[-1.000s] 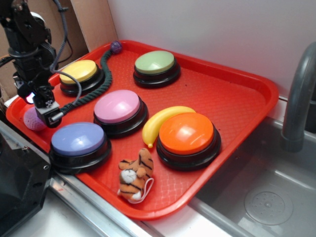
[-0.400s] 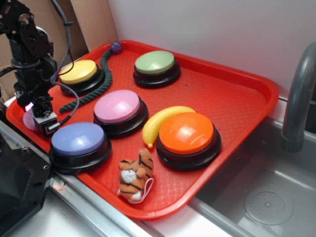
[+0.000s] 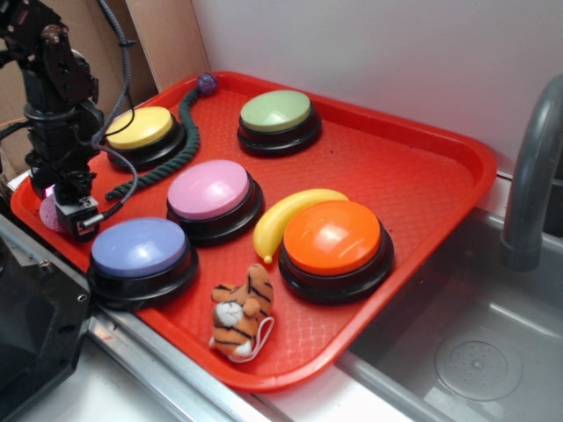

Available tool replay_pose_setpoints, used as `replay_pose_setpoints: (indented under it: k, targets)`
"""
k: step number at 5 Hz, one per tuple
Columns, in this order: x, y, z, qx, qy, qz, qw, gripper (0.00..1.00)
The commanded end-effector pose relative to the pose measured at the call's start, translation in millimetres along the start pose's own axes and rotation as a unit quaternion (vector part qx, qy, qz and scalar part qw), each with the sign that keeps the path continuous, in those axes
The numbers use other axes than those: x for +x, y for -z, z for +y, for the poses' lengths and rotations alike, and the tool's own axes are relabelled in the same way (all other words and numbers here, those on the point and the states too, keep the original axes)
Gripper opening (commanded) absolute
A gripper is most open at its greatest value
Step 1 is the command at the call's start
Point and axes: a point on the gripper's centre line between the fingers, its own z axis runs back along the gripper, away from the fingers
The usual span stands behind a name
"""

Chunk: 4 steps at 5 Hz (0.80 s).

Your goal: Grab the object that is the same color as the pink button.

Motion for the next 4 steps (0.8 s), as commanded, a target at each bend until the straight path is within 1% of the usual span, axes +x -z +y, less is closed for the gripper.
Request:
replay_pose_setpoints:
  k: [1,2,3,4]
  targets:
    - [12,-69,-6,-0.071,-0.076,-0.055,0.993,0.0]
    - [22,-116,-20,-0.075,-0.104,-0.08,0.989,0.0]
    - [26,-159,-31,-0.092,-0.115,-0.11,0.983,0.0]
    - [31,-197,-42,-0.077,-0.12,-0.147,0.979,0.0]
